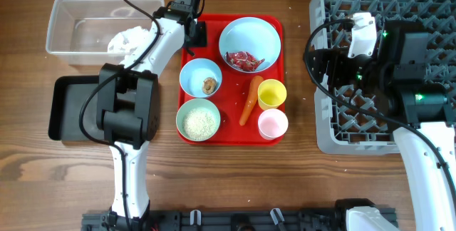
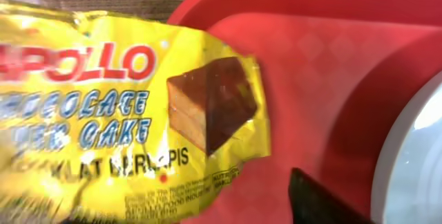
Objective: Sort waste into correct bins and load items into the dishwasher rack
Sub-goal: 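Pick the yellow wrapper off the red tray with the left gripper into the bin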
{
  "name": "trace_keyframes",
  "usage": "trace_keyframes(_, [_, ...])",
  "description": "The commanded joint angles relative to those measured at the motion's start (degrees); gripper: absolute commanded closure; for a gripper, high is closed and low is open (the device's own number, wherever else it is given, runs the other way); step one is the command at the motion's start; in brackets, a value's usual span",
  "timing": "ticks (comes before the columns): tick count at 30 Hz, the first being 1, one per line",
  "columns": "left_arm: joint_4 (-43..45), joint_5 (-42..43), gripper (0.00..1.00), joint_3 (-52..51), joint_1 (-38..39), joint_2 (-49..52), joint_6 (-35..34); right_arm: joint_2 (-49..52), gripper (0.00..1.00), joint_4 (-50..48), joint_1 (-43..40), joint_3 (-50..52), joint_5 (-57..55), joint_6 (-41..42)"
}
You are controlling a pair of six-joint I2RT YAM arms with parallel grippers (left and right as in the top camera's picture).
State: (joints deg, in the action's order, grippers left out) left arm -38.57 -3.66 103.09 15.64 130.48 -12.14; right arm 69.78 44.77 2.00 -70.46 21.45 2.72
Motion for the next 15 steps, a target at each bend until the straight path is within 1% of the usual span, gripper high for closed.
trace_keyframes(1, [0.3,-0.9,0.65,0.0,0.0,0.5,-0.3,0.1,0.06,-0.1,0.2,-1.1,0.9,0.2])
trace_keyframes(2, [0.3,-0.9,0.69,0.0,0.0,0.5,-0.3,0.1,0.06,-0.1,0.2,-1.1,0.9,0.2])
trace_keyframes(3, [0.7,-0.9,0.7,0.0,0.0,0.5,-0.3,0.1,0.06,-0.1,0.2,-1.1,0.8,0.2])
trace_keyframes(4, [1.5,-0.9,0.64,0.0,0.0,0.5,-0.4,0.1,0.06,-0.1,0.2,-1.1,0.8,0.2])
trace_keyframes(5, [3.2,-1.0,0.53,0.0,0.0,0.5,-0.8,0.1,0.06,-0.1,0.2,-1.1,0.4,0.2])
trace_keyframes(6, [4.6,-1.0,0.48,0.0,0.0,0.5,-1.9,0.1,0.06,-0.1,0.2,-1.1,0.4,0.2])
trace_keyframes(7, [6.3,-1.2,0.47,0.0,0.0,0.6,-2.8,0.1,0.05,0.1,0.2,-1.1,0.4,0.2])
trace_keyframes(9, [9.4,-3.3,0.42,0.0,0.0,0.6,-4.9,0.1,0.06,0.6,0.2,-1.1,0.4,-0.2])
trace_keyframes(13, [16.2,-4.2,0.39,0.0,0.0,3.0,-5.0,0.1,0.06,1.6,0.2,-1.1,0.0,-1.2])
trace_keyframes(15, [19.1,-4.2,0.4,0.0,0.0,5.6,-5.0,0.1,0.06,2.3,0.2,-1.1,-0.5,-1.2])
